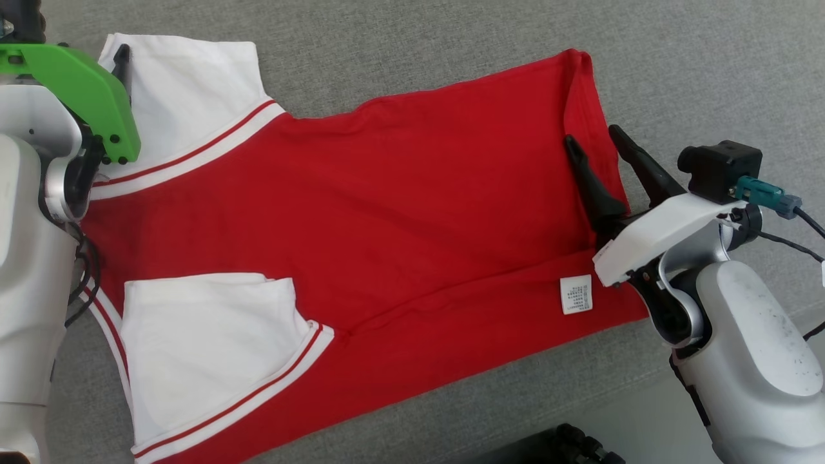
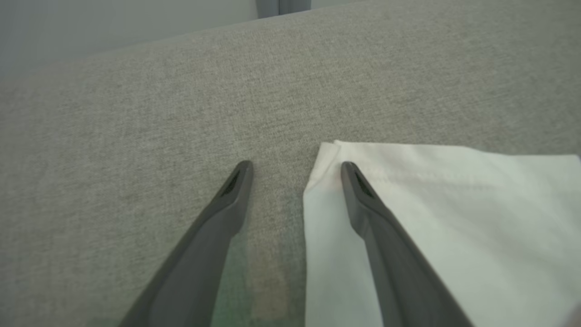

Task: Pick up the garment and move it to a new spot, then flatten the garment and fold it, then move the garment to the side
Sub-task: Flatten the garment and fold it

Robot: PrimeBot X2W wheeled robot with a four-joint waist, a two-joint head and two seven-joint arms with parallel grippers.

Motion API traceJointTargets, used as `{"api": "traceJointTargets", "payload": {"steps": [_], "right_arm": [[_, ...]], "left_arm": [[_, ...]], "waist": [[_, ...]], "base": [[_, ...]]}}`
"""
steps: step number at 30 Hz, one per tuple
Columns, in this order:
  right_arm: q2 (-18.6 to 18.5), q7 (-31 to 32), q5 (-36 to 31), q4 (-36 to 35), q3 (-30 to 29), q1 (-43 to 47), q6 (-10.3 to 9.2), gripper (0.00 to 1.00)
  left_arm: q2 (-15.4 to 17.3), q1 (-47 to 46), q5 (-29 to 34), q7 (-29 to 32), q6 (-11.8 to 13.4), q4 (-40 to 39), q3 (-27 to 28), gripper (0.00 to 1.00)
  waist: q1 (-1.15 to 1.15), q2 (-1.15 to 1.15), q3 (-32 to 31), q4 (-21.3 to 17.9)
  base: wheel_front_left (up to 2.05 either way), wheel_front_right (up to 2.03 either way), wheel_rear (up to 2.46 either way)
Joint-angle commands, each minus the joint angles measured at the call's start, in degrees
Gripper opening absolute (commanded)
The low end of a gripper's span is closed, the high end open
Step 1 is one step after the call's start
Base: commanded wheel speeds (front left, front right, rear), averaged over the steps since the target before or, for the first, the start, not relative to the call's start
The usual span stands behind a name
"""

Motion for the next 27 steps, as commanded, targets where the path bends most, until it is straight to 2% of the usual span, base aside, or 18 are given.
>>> {"api": "traceJointTargets", "payload": {"steps": [1, 4, 5, 6, 7, 8, 9, 14, 18, 22, 27], "right_arm": [[-0.4, -0.6, 0.5, 0.0, 0.3, -0.7, 0.0, 1.0], [-0.9, -0.8, 0.7, -0.1, 0.4, -1.0, 0.01, 1.0], [-1.1, -0.9, 0.9, -0.1, 0.4, -1.1, 0.01, 1.0], [-1.3, -1.0, 1.0, -0.1, 0.3, -1.3, 0.01, 1.0], [-1.5, -1.0, 1.0, 0.0, 0.2, -1.4, 0.01, 1.0], [-1.6, -1.0, 0.9, 0.1, 0.1, -1.6, 0.0, 1.0], [-2.0, -0.9, 0.5, 0.2, 0.0, -2.0, 0.0, 1.0], [-4.3, 0.7, -2.0, 1.8, -0.5, -4.5, 0.01, 1.0], [-7.4, 2.7, -6.4, 4.9, -0.2, -8.3, 0.0, 1.0], [-10.3, 5.6, -8.3, 8.9, 2.4, -12.4, 0.0, 1.0], [-13.9, 9.5, -7.0, 14.9, 7.8, -17.1, -0.01, 1.0]], "left_arm": [[0.1, -0.3, 0.1, 0.6, -0.6, 0.7, -0.5, 1.0], [0.1, -0.5, 0.1, 1.2, -1.5, 1.4, -1.4, 1.0], [0.1, -0.5, 0.2, 1.2, -1.8, 1.5, -1.6, 0.6], [0.1, -0.4, 0.3, 1.2, -2.0, 1.6, -1.8, 0.46], [0.1, -0.4, 0.5, 0.9, -2.2, 1.6, -2.1, 0.2], [0.1, -0.4, 0.6, 0.3, -2.3, 1.5, -2.2, 0.05], [0.1, -0.4, 0.8, -0.3, -2.4, 1.3, -2.4, 0.0], [-0.9, 0.0, 0.2, -3.3, -3.2, 0.2, -2.5, 0.0], [-2.1, 0.7, -1.2, -7.0, -3.4, -1.9, -1.6, 0.0], [-3.2, 2.6, -2.3, -10.2, -3.7, -5.1, -1.1, 0.0], [-3.7, 6.9, -2.5, -13.3, -3.1, -10.4, -1.3, 0.0]], "waist": [[0.0, 0.0, 0.8, -1.0], [0.0, 0.0, 0.6, -0.9], [0.0, 0.0, 0.5, -0.9], [0.0, 0.0, 0.5, -0.9], [0.0, 0.0, 0.4, -0.8], [0.0, 0.0, 0.3, -0.7], [0.0, 0.0, 0.2, -0.6], [0.0, 0.0, -0.6, 0.8], [0.0, 0.0, -1.4, 2.9], [0.0, 0.0, -2.0, 5.6], [0.0, 0.0, -2.8, 9.1]], "base": [[0.0, 0.0, 0.0], [0.0, 0.0, 0.0], [0.0, 0.0, 0.0], [0.0, 0.0, 0.0], [0.0, 0.0, 0.0], [0.0, 0.0, 0.0], [0.0, 0.0, 0.0], [0.0, 0.0, 0.0], [0.0, 0.0, 0.0], [0.0, 0.0, 0.0], [0.0, 0.0, 0.0]]}}
